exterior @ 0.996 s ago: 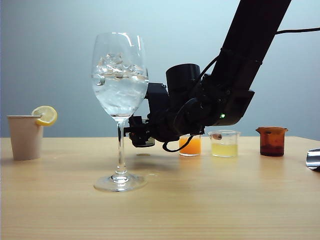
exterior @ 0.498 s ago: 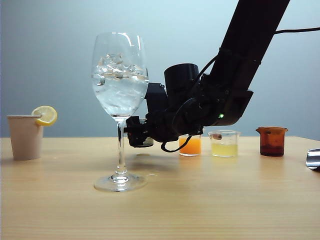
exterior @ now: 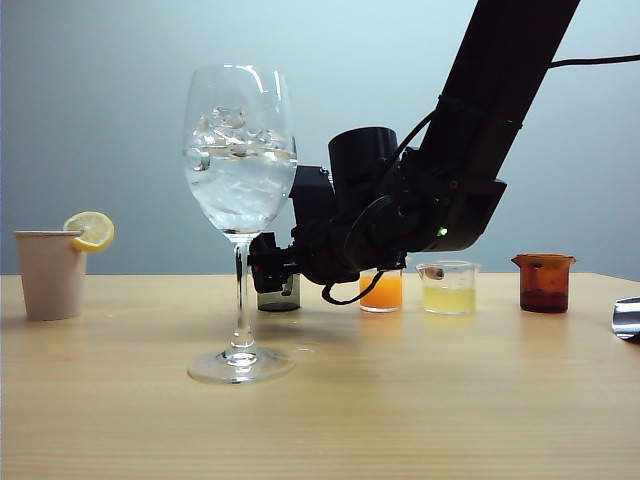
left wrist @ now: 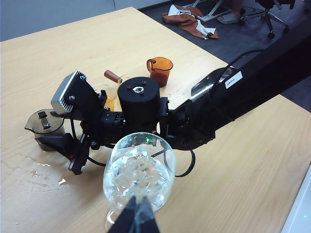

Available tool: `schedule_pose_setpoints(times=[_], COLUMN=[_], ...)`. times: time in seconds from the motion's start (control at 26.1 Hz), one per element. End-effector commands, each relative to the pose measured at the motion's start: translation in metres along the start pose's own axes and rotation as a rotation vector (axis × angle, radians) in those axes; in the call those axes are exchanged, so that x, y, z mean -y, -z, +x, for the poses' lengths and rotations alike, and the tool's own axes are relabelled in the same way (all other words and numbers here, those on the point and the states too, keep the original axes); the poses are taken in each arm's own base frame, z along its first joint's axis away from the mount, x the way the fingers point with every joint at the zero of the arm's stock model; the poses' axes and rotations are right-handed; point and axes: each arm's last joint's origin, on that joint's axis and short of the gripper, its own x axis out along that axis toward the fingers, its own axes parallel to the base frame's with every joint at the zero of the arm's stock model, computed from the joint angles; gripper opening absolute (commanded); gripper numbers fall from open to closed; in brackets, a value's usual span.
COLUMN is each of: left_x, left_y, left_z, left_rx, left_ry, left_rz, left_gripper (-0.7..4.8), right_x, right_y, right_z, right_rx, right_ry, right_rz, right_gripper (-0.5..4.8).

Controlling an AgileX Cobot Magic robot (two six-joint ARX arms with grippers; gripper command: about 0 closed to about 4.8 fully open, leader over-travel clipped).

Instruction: Pick up the first measuring cup from the left, pour the coconut rum inside into the goblet, and finally put the measuring cup back in its original place.

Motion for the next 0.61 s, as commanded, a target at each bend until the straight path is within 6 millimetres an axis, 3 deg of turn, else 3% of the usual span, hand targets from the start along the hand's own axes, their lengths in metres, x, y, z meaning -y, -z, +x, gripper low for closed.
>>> schedule_pose_setpoints(times=[0.04, 0.61], left_x=[0.001, 0.001], left_y=[-0.002, -0.002], left_z=[-0.001, -0.001], left_rx=[0.018, 0.018], left_ry=[0.005, 0.004], left_rz=[0.012, 0.012], left_gripper=[-0.06, -0.06], right_x=[-0.001, -0.004], right_y=[-0.002, -0.015], right_z=[0.0, -0.009], right_rx=[-0.004, -0.131], right_ry=[-0.003, -0.014], right_rz=[0.005, 0.007], right_gripper=[3.34, 3.33])
